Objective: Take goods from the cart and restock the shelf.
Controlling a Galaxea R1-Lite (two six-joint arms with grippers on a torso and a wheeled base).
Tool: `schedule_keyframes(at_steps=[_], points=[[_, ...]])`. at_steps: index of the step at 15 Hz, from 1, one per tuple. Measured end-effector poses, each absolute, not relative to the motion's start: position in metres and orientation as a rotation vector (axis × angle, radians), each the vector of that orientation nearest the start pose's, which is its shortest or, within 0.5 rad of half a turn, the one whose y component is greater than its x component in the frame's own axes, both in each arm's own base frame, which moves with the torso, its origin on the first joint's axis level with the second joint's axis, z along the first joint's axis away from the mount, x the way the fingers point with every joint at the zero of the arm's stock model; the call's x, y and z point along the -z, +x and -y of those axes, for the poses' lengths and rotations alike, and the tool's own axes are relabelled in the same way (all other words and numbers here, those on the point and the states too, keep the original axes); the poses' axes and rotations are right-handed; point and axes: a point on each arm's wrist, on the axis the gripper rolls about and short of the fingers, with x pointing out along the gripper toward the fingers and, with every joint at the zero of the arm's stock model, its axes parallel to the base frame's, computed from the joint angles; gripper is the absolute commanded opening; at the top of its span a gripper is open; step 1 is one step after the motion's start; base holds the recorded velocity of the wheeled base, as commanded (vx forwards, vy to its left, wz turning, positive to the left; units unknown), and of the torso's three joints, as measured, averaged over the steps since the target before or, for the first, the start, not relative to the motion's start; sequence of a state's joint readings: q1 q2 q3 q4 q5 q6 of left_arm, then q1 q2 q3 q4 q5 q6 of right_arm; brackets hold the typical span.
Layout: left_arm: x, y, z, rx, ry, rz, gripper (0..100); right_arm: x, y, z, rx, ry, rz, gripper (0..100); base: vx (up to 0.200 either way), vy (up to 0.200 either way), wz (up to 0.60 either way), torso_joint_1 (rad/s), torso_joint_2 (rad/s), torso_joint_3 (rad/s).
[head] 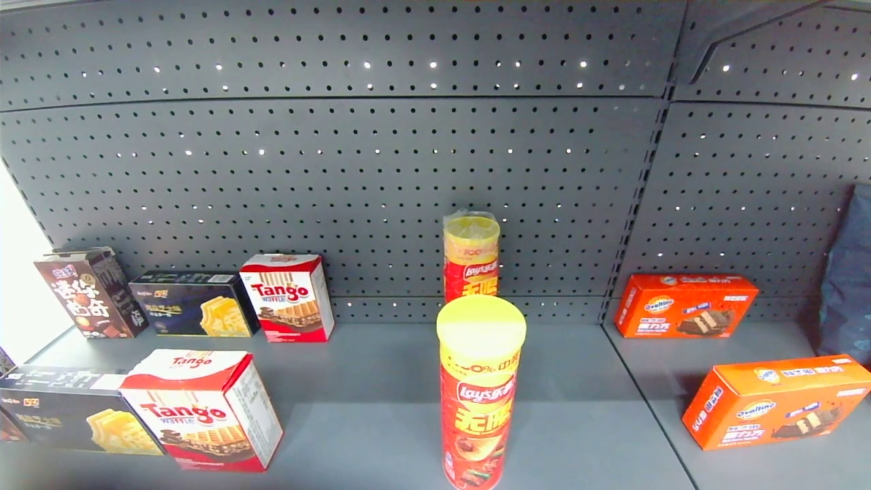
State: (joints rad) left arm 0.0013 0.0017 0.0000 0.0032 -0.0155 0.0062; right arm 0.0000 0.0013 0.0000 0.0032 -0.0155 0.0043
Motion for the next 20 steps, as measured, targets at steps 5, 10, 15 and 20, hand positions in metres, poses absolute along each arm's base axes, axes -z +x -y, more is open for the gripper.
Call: schedule_keyframes(at_steps=[5, 10, 15, 20], points=[[-0.0752, -0.0227, 0.0004, 0.014, 0.005, -0.005, 100, -0.0752, -0.0227, 0.0003, 0.015, 0.005, -0.004, 100, 0.0, 0.0, 0.0, 0.0, 0.0, 0.0], [-0.0752, -0.0227, 0.0004, 0.014, 0.007, -0.005, 100, -0.0752, -0.0227, 0.0003, 0.016, 0.005, -0.004, 100, 0.0, 0.0, 0.0, 0.0, 0.0, 0.0], [-0.0752, -0.0227, 0.0004, 0.015, 0.009, -0.004, 100, -0.0752, -0.0227, 0.0003, 0.016, 0.005, -0.004, 100, 0.0, 0.0, 0.0, 0.0, 0.0, 0.0], [-0.0752, -0.0227, 0.0003, 0.012, 0.008, -0.005, 100, -0.0752, -0.0227, 0.0003, 0.016, 0.004, -0.004, 100, 0.0, 0.0, 0.0, 0.0, 0.0, 0.0]])
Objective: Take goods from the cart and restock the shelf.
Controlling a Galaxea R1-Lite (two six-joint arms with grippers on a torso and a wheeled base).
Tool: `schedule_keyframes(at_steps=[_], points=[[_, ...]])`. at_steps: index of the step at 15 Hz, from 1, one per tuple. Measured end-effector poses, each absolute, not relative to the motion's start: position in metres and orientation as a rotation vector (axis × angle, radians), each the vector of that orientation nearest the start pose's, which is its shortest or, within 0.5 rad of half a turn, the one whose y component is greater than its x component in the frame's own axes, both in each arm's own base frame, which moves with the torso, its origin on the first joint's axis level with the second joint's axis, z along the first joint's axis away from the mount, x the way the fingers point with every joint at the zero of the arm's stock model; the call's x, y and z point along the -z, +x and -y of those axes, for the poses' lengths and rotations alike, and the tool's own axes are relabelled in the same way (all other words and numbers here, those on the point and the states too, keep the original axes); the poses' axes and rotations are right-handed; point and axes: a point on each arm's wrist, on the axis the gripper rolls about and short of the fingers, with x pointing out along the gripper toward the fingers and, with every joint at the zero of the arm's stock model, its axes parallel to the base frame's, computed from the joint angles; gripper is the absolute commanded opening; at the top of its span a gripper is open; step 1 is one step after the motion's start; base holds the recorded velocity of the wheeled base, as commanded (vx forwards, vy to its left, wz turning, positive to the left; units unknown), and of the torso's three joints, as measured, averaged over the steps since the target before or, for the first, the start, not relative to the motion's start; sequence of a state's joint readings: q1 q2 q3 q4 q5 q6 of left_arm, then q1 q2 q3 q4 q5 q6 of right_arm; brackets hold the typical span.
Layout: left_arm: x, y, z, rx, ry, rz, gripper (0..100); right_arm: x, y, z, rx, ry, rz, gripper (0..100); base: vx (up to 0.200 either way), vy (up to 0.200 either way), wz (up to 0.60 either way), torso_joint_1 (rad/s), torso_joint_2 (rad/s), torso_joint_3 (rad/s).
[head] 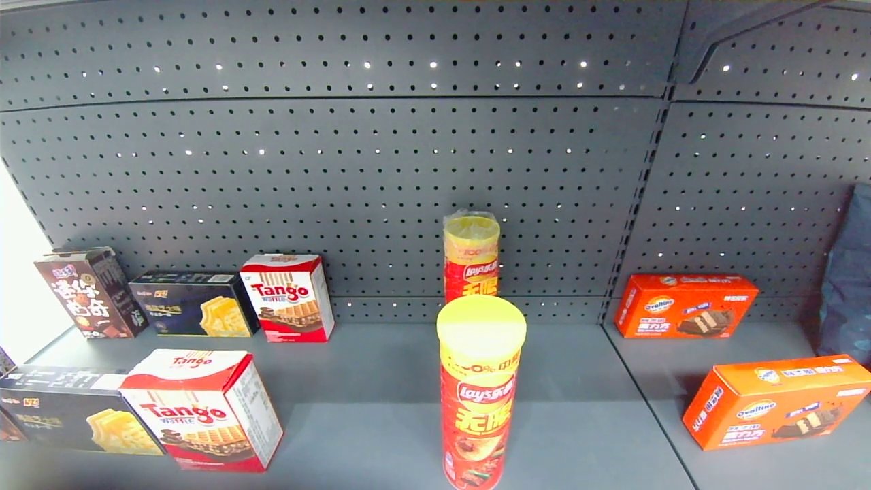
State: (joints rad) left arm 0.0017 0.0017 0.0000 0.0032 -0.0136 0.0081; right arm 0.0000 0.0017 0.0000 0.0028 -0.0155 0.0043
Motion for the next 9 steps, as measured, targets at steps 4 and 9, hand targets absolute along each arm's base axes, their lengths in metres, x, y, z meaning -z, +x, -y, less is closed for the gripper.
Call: schedule_keyframes(at_steps=[4, 9], points=[[-0.0752, -0.0227, 0.0004, 0.013, 0.009, -0.006, 100, -0.0752, -0.0227, 0.0003, 0.016, 0.004, -0.004, 100, 0.0, 0.0, 0.0, 0.0, 0.0, 0.0], [-0.0754, -0.0227, 0.0003, 0.013, 0.009, -0.004, 100, -0.0754, -0.0228, 0.0003, 0.016, 0.003, -0.004, 100, 0.0, 0.0, 0.0, 0.0, 0.0, 0.0]])
